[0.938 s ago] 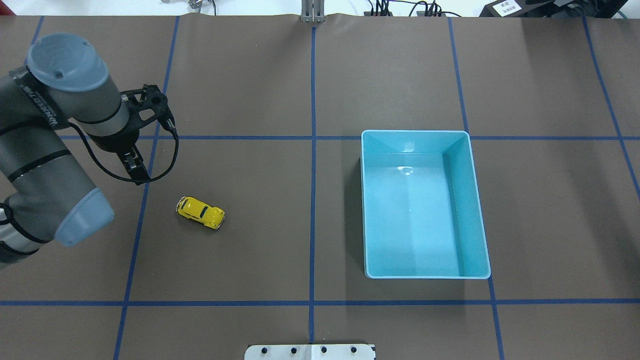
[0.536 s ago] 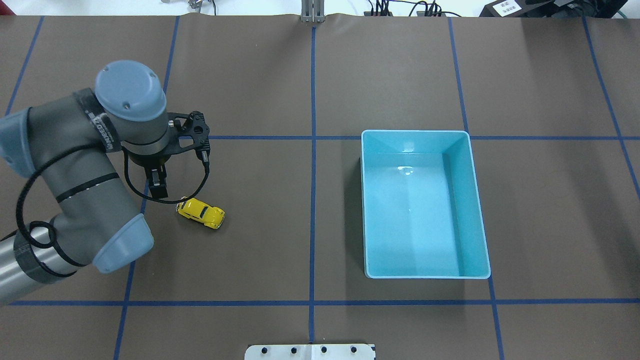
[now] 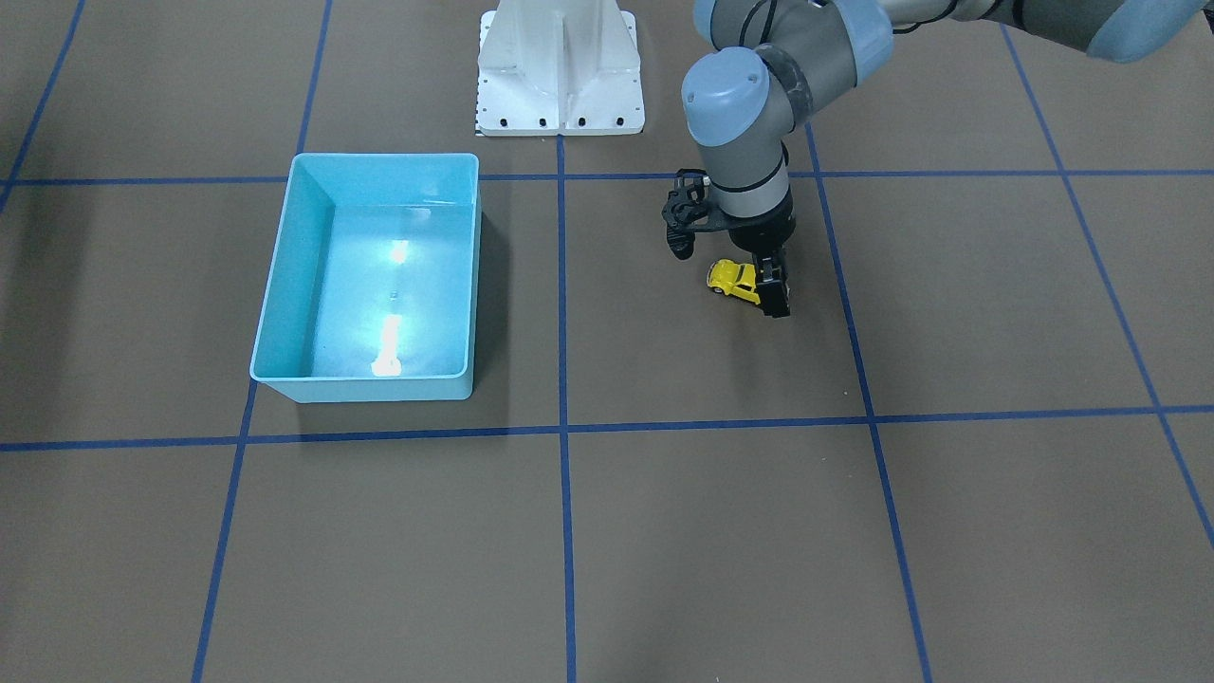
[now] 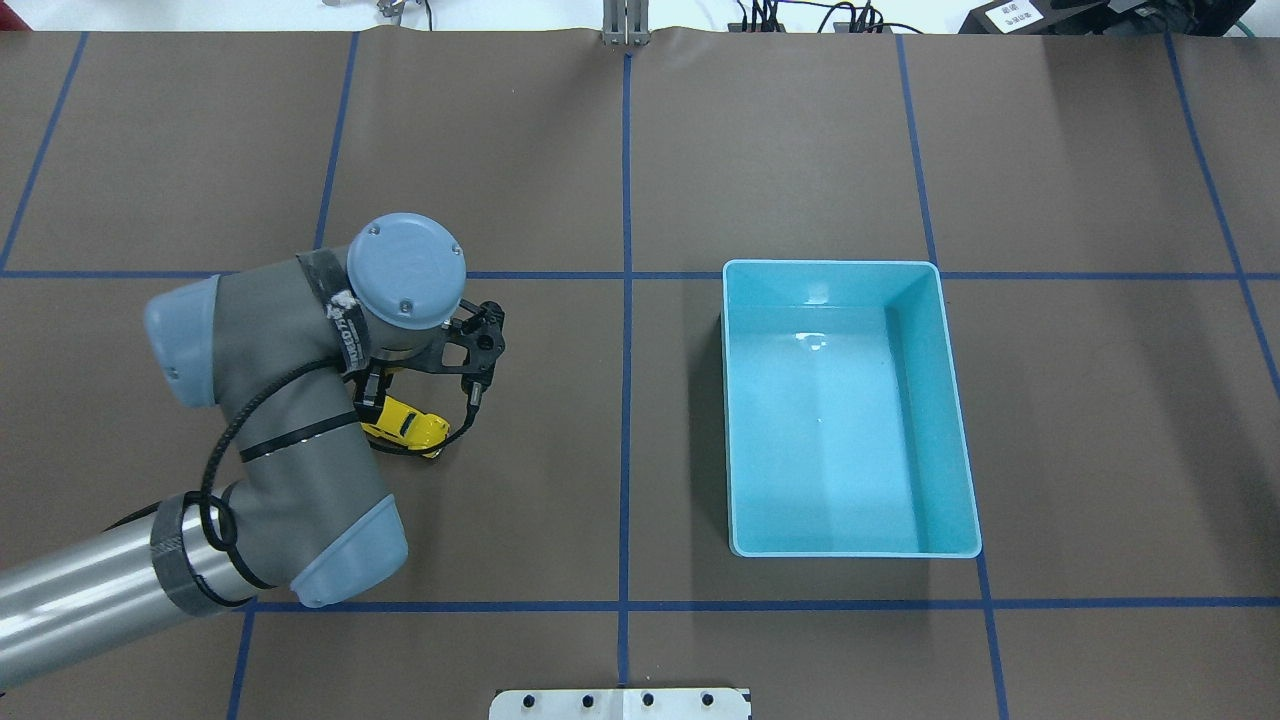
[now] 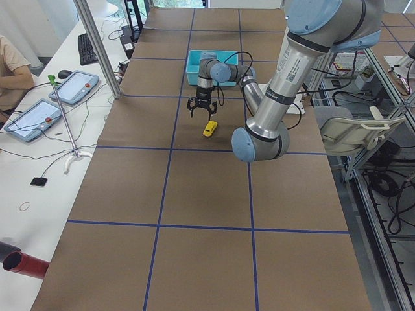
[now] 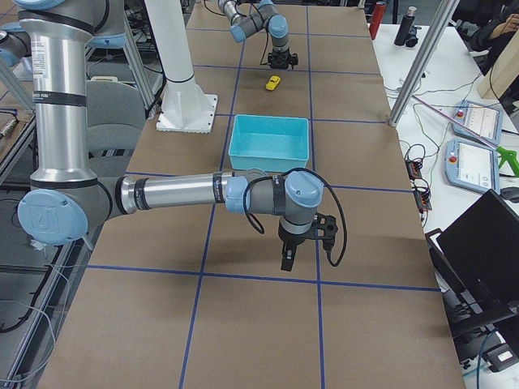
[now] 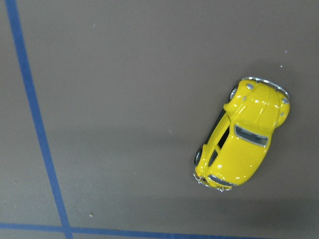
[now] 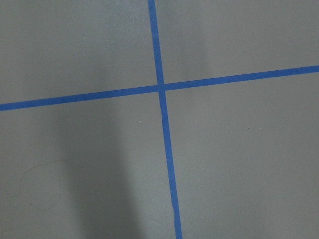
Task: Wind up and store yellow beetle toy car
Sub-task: 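Reach the left gripper down onto the yellow beetle toy car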
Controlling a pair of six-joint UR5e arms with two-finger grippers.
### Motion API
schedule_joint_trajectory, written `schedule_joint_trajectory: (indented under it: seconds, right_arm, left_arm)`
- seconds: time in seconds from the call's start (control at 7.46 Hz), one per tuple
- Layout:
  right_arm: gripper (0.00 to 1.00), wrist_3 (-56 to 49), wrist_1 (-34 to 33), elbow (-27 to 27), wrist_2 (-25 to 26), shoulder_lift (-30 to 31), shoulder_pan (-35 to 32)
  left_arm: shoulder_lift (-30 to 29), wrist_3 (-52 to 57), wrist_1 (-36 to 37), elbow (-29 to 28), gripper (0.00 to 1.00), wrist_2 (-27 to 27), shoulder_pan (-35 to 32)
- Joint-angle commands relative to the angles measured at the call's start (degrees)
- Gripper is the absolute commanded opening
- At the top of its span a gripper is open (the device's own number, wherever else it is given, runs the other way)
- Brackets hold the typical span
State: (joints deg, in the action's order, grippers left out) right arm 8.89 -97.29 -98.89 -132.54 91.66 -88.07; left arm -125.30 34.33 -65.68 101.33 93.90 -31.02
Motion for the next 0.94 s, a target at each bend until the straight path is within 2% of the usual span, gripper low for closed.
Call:
schedule_joint_trajectory:
  seconds: [0.0,0.54,0.8]
  right_arm:
    - [1.0,0.07,0.0,-0.08,0.0,0.01,0.0]
    - [1.0,0.07,-0.09,-0.25,0.09,-0.17,0.0]
    - [1.0,0.07,0.0,-0.08,0.09,-0.17,0.0]
  left_arm:
    - [-2.39,0.13,0.11,-4.38,1.0,-0.12,3.06]
    - [-1.96,-3.21,2.83,-3.42,1.0,-0.56,7.98]
    - [-1.7,-2.78,2.31,-3.16,1.0,-3.19,8.16]
